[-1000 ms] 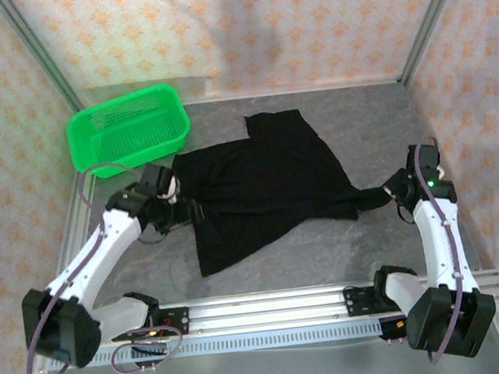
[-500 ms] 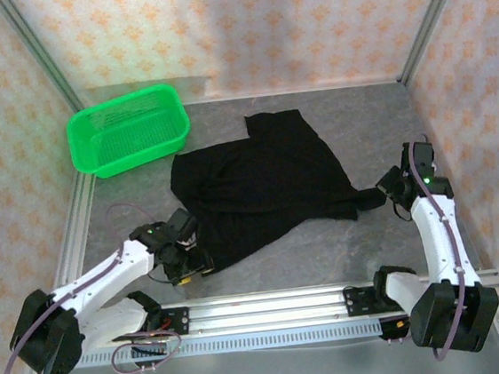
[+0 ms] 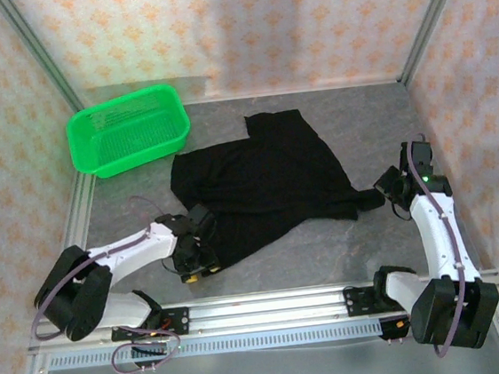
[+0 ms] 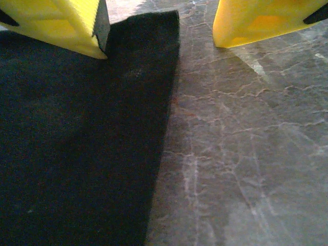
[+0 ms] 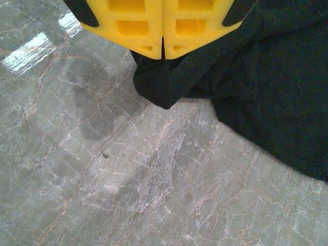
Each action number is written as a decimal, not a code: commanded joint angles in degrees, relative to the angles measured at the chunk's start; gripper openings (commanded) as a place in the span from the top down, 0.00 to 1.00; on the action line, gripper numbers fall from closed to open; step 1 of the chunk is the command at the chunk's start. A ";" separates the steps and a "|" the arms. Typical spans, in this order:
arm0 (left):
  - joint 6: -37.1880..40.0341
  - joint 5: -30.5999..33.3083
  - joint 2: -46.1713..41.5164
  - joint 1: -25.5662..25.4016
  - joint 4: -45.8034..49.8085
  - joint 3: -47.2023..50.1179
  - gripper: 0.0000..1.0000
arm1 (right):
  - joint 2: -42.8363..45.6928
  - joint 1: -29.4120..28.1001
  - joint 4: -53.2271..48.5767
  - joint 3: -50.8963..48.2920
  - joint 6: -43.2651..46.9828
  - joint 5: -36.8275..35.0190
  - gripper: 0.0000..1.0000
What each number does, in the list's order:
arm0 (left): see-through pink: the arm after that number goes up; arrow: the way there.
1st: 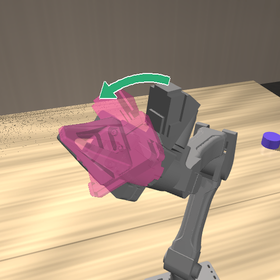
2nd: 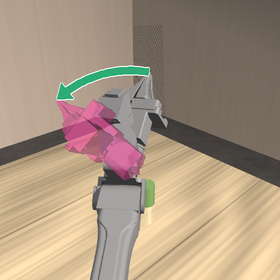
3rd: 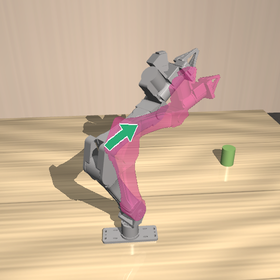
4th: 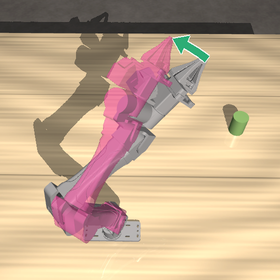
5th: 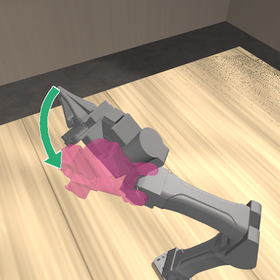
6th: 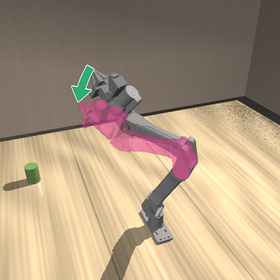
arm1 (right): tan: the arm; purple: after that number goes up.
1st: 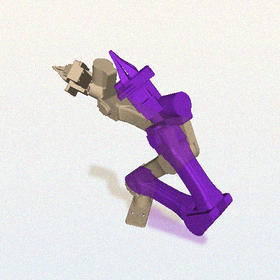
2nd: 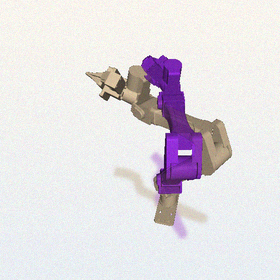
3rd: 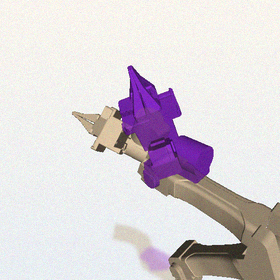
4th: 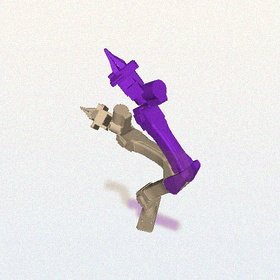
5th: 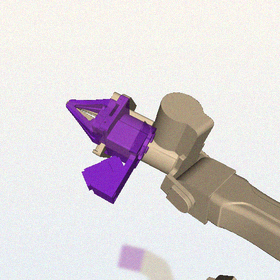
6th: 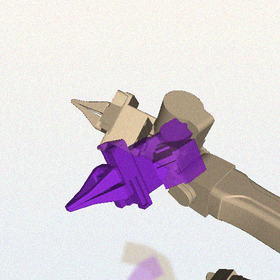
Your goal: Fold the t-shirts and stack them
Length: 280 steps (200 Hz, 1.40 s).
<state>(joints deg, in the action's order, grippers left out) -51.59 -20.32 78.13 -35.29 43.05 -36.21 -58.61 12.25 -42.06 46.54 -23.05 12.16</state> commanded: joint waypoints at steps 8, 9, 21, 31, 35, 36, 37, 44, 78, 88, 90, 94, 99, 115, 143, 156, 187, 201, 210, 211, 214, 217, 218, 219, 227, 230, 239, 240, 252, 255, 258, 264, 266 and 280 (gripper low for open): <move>-0.42 1.48 5.39 -0.77 -15.82 -0.15 0.47 | -0.71 -0.52 1.18 1.03 0.64 0.83 1.00; -0.34 1.54 5.56 -0.80 -15.86 -0.21 0.47 | -0.71 -0.50 1.23 1.02 0.64 0.88 1.00; 0.73 1.94 7.35 -1.05 -16.46 -1.05 0.49 | -0.97 -0.55 1.54 0.84 0.71 1.36 1.00; 1.95 2.61 9.10 -1.01 -16.34 -2.47 0.52 | -1.22 -0.56 1.97 0.43 0.29 2.01 1.00; 2.41 2.72 9.84 -1.01 -16.37 -3.09 0.55 | -1.29 -0.57 2.11 0.27 0.18 2.23 1.00; 2.48 2.73 10.06 -1.01 -16.39 -3.26 0.55 | -1.31 -0.61 2.14 0.24 0.10 2.33 1.00; 2.60 2.73 10.26 -1.01 -16.41 -3.43 0.56 | -1.31 -0.58 2.15 0.18 0.06 2.42 1.00; 3.24 2.54 11.52 -1.01 -16.69 -4.45 0.59 | -1.40 -0.56 2.42 0.04 -0.07 2.83 1.00; 5.51 2.92 14.95 -1.01 -15.14 -8.26 0.78 | -1.29 -0.57 2.49 0.31 0.54 3.04 1.00; 6.42 3.88 14.31 -1.03 -13.13 -8.78 0.84 | -1.22 -0.68 2.29 0.47 0.74 3.34 1.00; 6.64 4.08 14.11 -1.02 -12.74 -8.75 0.85 | -1.24 -0.59 2.26 0.54 0.79 3.42 1.00; 6.88 4.49 13.50 -1.01 -11.90 -8.77 0.87 | -1.24 -0.64 2.22 0.70 0.85 3.63 1.00; 7.22 4.92 12.66 -1.01 -10.74 -8.69 0.90 | -1.17 -0.67 2.03 0.82 1.17 4.01 1.00; 8.20 6.25 8.46 -0.99 -6.16 -9.02 0.99 | -1.10 -0.63 1.02 1.78 1.98 5.13 1.00; 9.95 10.65 -2.06 -0.55 5.60 -14.02 1.00 | 0.25 -0.59 -1.25 5.12 2.45 7.45 1.00; 10.87 12.39 -6.74 1.06 10.68 -18.45 1.00 | 1.14 -0.61 -1.55 8.08 2.63 9.31 1.00; 14.25 12.24 -14.19 9.70 16.60 -32.47 1.00 | 1.54 -0.52 -0.67 19.05 2.90 11.69 1.00; 17.23 12.04 -13.58 12.85 18.49 -41.23 1.00 | 0.69 -0.49 0.29 25.08 2.76 12.62 1.00; 19.37 12.57 -11.89 13.68 20.05 -47.76 1.00 | -0.10 -0.47 0.69 29.06 2.66 12.74 1.00; 19.70 12.66 -11.61 13.72 20.19 -48.53 1.00 | -0.19 -0.38 0.72 29.53 2.66 12.77 1.00; 20.47 12.87 -10.82 13.87 20.67 -50.83 1.00 | -0.52 -0.37 0.82 30.81 2.58 12.72 1.00; 21.51 13.23 -10.07 13.95 21.11 -53.12 1.00 | -0.80 -0.34 0.95 31.90 2.53 12.86 1.00; 22.09 13.35 -9.78 14.03 21.29 -53.85 1.00 | -0.89 -0.28 1.03 32.49 2.50 12.87 1.00; 22.61 13.45 -9.54 14.02 21.42 -54.61 1.00 | -0.98 -0.24 1.11 33.01 2.49 12.92 1.00; 25.33 14.00 -7.43 14.11 22.20 -60.47 1.00 | -1.85 -0.14 1.56 36.15 2.32 13.45 1.00; 26.17 14.25 -6.62 14.11 22.59 -62.70 1.00 | -2.17 -0.14 1.56 37.71 2.23 13.52 1.00; 27.99 15.07 -4.51 14.51 23.36 -68.81 1.00 | -2.92 -0.20 1.80 41.13 1.92 13.65 1.00; 28.15 15.15 -4.27 14.57 23.42 -69.47 1.00 | -2.96 -0.20 1.81 41.63 1.90 13.62 1.00; 29.92 15.40 -1.92 15.75 23.65 -76.38 1.00 | -3.52 -0.12 2.24 45.75 1.43 13.70 1.00; 30.15 15.50 -1.34 16.09 23.74 -77.78 1.00 | -3.59 -0.09 2.37 46.71 1.42 13.62 1.00; 30.41 15.56 -0.88 16.51 23.75 -79.47 1.00 | -3.66 -0.10 2.38 47.63 1.32 13.59 1.00; 30.83 15.48 0.03 17.23 23.67 -82.43 1.00 | -3.70 -0.11 2.48 49.49 1.08 13.52 1.00; 30.91 15.42 0.32 17.50 23.64 -83.32 1.00 | -3.70 -0.10 2.46 50.04 1.06 13.50 1.00; 31.45 15.06 2.12 18.78 22.97 -89.24 1.00 | -3.55 -0.01 2.15 53.74 0.80 13.16 1.00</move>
<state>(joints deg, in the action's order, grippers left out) -24.97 -6.98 77.93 -18.68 63.64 -116.92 -62.52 11.92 -41.12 94.02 -21.39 25.12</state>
